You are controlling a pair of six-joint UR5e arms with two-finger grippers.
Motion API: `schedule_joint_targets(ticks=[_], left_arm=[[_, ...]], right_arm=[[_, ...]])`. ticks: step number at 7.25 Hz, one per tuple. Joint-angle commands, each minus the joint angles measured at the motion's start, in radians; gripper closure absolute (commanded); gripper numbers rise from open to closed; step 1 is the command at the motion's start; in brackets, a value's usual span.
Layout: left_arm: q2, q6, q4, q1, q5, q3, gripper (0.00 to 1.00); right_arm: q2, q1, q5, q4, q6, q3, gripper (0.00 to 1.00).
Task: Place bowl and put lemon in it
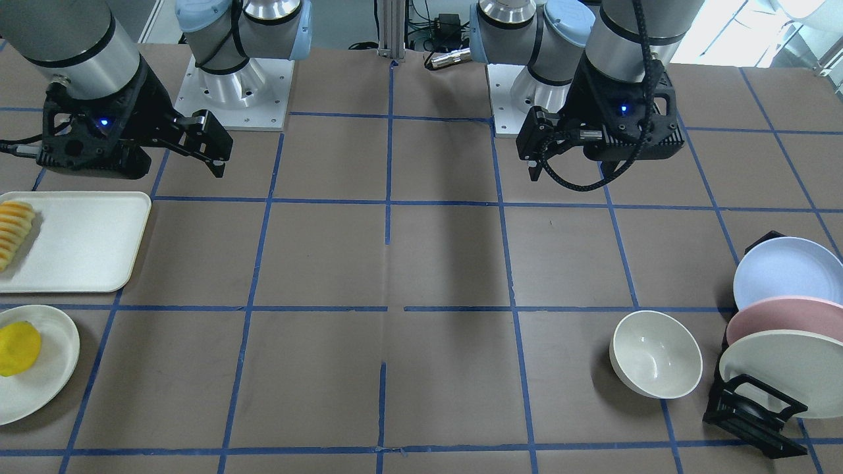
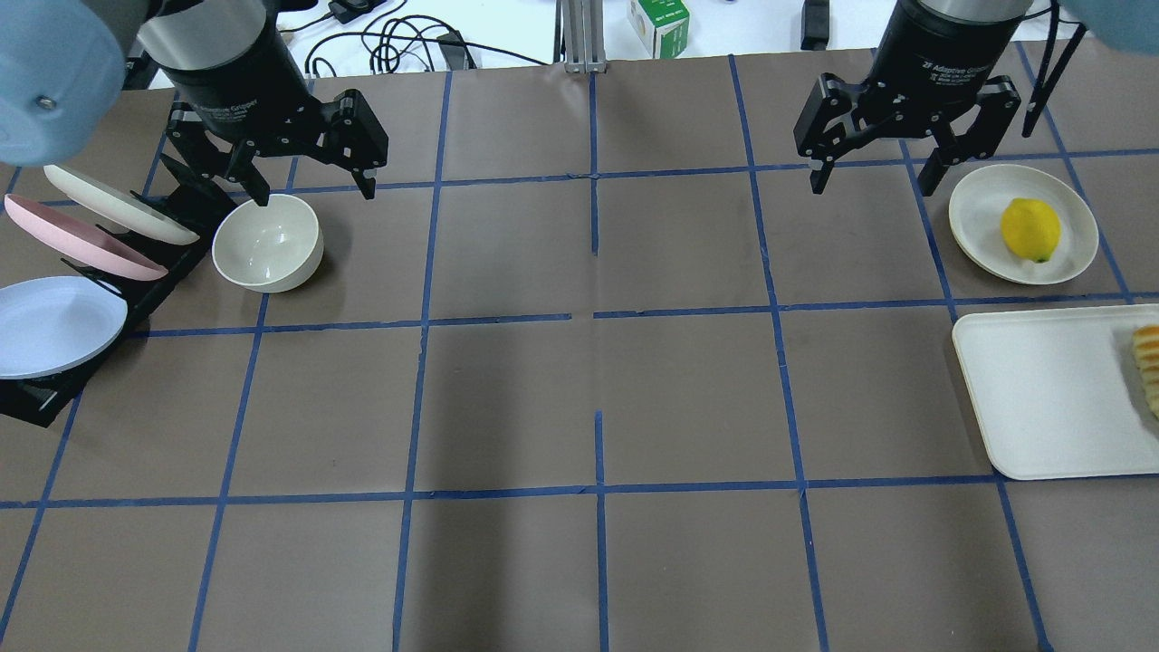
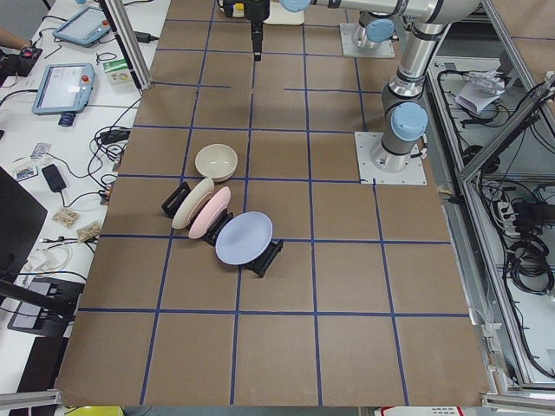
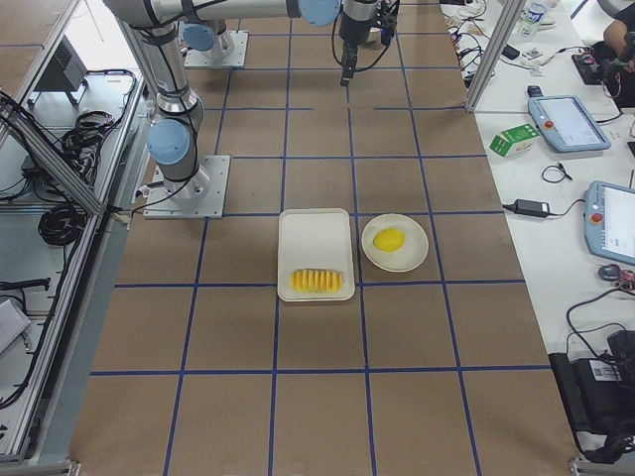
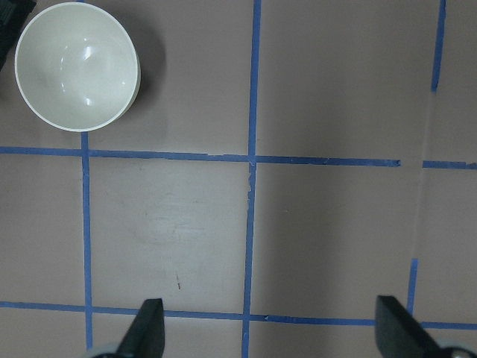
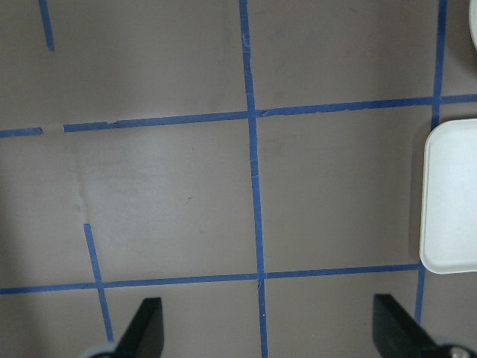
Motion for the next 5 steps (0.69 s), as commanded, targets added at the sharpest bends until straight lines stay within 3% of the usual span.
schedule_joint_targets(ticks=[1,3,5], left_arm=[[0.002,0.000,-0.001,0.000,0.000,0.000,0.00],[-0.002,0.011,0.004,0.009,-0.008,0.005,0.00],[-0.063,0.070,0.014,0.167,-0.026,0.006,0.00]], right_arm=[[0.000,-0.001,0.000,0.002,0.000,0.000,0.00],[0.002,-0.002,0.000,-0.012,-0.008,0.000,0.00],[0.008,-0.005,0.000,-0.015,-0.015,0.000,0.00]])
